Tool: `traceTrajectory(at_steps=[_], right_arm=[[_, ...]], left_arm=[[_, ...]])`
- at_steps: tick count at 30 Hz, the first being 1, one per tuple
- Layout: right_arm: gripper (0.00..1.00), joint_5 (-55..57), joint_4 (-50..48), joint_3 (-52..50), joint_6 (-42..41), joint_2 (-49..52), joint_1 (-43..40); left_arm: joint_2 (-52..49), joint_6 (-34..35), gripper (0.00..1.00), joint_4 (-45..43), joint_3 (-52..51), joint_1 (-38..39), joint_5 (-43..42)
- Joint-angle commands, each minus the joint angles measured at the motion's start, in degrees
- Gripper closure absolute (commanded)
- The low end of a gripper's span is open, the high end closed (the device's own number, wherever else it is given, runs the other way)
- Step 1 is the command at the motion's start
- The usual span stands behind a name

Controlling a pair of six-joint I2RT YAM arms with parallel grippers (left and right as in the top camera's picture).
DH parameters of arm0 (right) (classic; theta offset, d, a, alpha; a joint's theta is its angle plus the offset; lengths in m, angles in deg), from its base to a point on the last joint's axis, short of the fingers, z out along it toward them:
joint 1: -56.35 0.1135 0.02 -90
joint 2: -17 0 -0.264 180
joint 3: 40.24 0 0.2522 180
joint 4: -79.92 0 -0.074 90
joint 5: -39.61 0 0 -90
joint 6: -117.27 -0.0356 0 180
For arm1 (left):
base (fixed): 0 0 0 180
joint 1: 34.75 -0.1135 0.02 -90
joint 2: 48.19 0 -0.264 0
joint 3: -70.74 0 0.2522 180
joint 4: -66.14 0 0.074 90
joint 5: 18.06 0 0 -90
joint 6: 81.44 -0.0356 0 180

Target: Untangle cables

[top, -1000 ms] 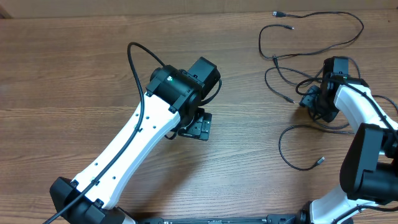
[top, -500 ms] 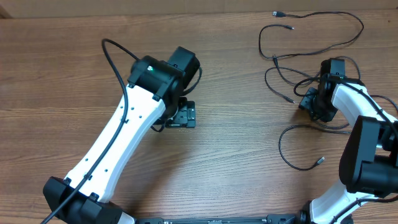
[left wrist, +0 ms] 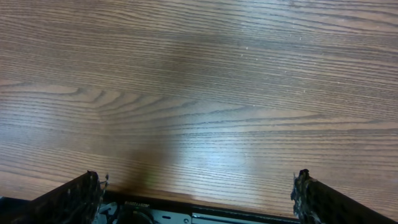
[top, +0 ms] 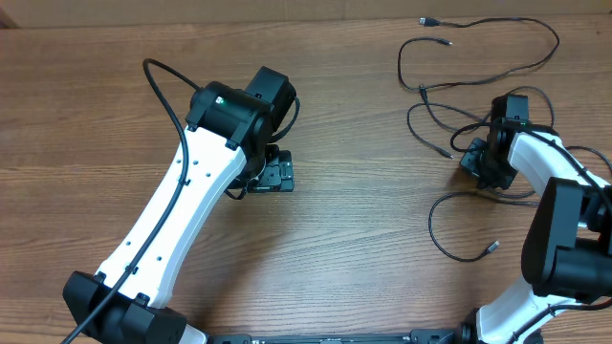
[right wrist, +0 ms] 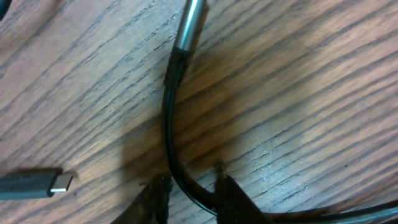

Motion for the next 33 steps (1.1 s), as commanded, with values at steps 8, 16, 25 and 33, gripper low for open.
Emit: traceTrajectory(at_steps=[8, 16, 25, 33], right_arm=[[0.96, -0.9, 1.6, 0.4, -0.4, 0.0, -0.2], [0.96, -0.9, 11.0, 8.5, -1.6, -1.0, -0.2], [0.96, -6.1, 26.8, 15.8, -3.4, -3.7, 0.0], [0.96, -6.5, 29.5, 13.9, -3.4, -3.7, 0.0]], left_arm=[[-0.1, 1.4, 0.01, 0.5, 1.1, -0.2, 1.0], [-0.1, 1.4, 0.01, 0.5, 1.1, -0.2, 1.0], [-0.1, 1.6, 0.00, -0.4, 1.1, -0.2, 0.9], [-0.1, 1.6, 0.00, -0.7, 1.1, -0.2, 1.0]])
